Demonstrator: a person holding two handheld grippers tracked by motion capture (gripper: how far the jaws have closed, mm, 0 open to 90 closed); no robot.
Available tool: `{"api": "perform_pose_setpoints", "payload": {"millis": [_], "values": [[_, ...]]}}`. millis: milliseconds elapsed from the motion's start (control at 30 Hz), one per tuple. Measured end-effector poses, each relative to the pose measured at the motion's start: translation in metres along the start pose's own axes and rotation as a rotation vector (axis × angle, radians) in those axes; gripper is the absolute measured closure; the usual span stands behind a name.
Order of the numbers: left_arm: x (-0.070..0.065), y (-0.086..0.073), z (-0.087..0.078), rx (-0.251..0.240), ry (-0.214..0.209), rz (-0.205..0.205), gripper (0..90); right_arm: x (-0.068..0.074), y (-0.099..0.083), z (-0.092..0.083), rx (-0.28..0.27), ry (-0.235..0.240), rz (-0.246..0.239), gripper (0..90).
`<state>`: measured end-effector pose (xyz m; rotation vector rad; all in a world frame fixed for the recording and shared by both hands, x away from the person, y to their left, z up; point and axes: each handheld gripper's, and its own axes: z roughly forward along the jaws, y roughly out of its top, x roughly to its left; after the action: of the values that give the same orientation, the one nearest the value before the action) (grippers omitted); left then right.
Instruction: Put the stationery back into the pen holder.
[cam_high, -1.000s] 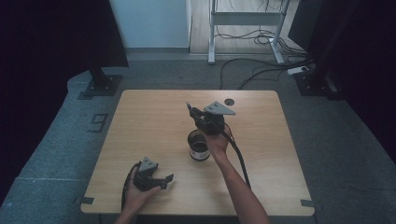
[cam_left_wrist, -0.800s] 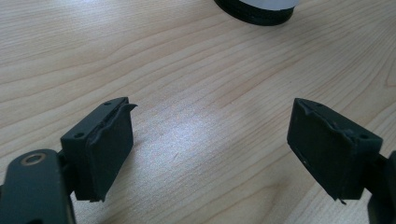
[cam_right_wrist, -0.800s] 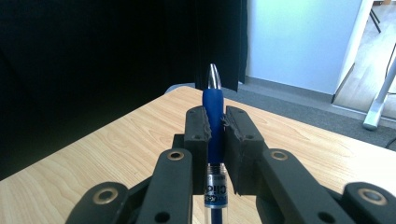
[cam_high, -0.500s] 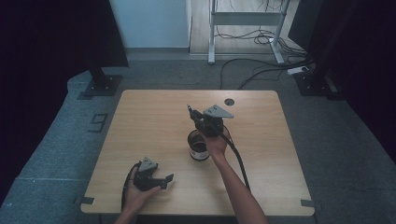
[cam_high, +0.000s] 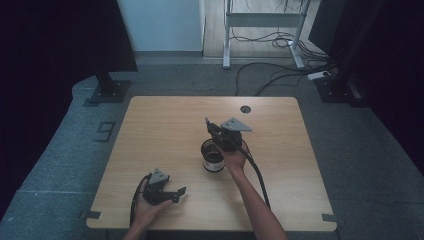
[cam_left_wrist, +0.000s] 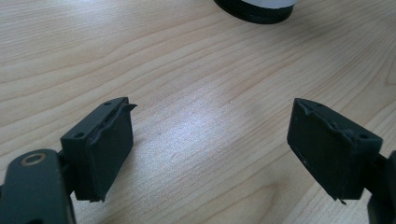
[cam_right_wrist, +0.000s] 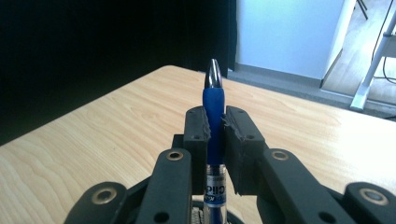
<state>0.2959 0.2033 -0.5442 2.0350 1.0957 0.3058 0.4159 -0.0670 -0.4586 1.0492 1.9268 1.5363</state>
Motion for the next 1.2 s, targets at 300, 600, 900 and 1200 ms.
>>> {"api": "perform_pose_setpoints", "payload": {"millis": [300,600,900,1200], "values": [[-0.002,0.0,0.001,0.005,-0.001,0.007,14.5,-0.003,-0.014,-0.006,0.03,-0.009,-0.011,77.0],[-0.002,0.0,0.002,0.011,0.0,0.009,14.5,-0.001,-0.029,-0.012,0.07,-0.014,-0.045,76.3],[-0.002,0.0,0.002,0.011,-0.003,0.01,14.6,0.001,-0.031,-0.014,0.09,-0.008,-0.068,72.1],[-0.001,0.0,0.002,0.012,-0.001,0.006,14.5,-0.001,-0.028,-0.024,0.096,-0.021,-0.097,51.2]]}}
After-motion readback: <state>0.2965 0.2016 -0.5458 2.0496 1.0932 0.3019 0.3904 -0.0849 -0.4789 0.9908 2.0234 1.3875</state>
